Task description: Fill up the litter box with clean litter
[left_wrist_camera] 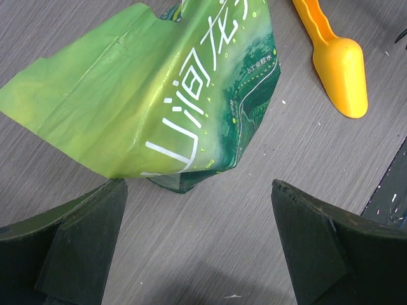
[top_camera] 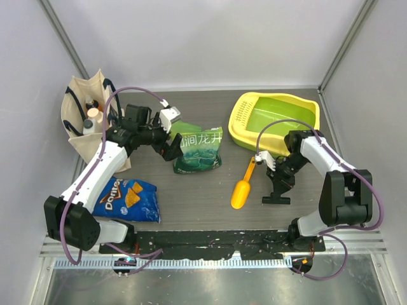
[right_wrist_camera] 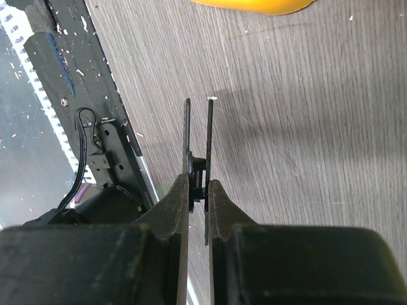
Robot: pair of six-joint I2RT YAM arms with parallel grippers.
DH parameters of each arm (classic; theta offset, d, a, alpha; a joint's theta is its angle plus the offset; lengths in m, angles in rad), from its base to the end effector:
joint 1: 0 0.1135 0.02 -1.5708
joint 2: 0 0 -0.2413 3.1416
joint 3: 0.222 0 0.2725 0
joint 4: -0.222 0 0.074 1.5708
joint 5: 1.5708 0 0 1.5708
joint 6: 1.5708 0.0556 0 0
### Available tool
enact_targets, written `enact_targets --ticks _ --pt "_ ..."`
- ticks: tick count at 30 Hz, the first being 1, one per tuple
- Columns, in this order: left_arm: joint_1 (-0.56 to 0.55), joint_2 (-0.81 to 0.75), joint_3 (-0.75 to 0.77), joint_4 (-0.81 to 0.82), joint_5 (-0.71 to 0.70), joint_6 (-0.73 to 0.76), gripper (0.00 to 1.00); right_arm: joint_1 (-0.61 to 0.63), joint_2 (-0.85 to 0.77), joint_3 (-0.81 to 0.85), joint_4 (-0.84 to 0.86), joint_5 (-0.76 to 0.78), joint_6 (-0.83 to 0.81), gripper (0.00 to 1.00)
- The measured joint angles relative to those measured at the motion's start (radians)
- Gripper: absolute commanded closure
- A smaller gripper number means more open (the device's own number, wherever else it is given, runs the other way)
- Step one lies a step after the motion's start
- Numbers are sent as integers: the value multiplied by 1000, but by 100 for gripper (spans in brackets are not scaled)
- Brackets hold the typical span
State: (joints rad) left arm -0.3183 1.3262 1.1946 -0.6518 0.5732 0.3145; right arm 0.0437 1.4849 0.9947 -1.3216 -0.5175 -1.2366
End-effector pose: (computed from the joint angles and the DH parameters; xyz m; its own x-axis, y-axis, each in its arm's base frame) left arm 0.2930 -0.1283 0.2870 -0.4431 0.4197 -0.7922 0.8044 0.5761 -0.1448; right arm 0.2314 0.0377 0.1629 -0.3938 -0.8390 -0.3755 -0.8903 0.2464 0.3830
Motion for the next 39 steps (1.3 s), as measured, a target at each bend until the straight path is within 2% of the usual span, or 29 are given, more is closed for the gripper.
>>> enact_targets --ticks 6,9,12,13,15,16,19,23,27,30,34,39 --pt "0 8 15 -10 -5 14 0 0 10 -31 35 5 3 95" --pt "0 21 40 -14 -10 29 0 0 16 -59 62 12 4 86" --pt "1 31 53 -16 -19 44 0 0 23 -70 77 19 8 70" --pt "1 33 57 -16 -21 51 0 0 23 -70 84 19 11 59" --pt "1 39 68 -13 -24 63 0 0 23 -70 96 19 22 50" --pt "1 42 73 -14 -27 68 0 0 23 -68 100 18 28 38" --pt "1 54 98 -19 -37 86 0 0 23 -45 109 14 51 23" --pt "1 69 136 -18 -59 98 0 0 23 67 108 -39 106 19" --pt "10 84 156 -1 -94 48 0 8 25 259 141 -153 235 18" --pt "26 103 160 42 -140 -63 0 23 25 340 253 -223 409 16" --pt "60 143 183 76 -211 -258 0 63 25 354 491 -257 705 14" --pt "143 248 262 95 -150 -520 4 128 47 380 684 -275 962 14"
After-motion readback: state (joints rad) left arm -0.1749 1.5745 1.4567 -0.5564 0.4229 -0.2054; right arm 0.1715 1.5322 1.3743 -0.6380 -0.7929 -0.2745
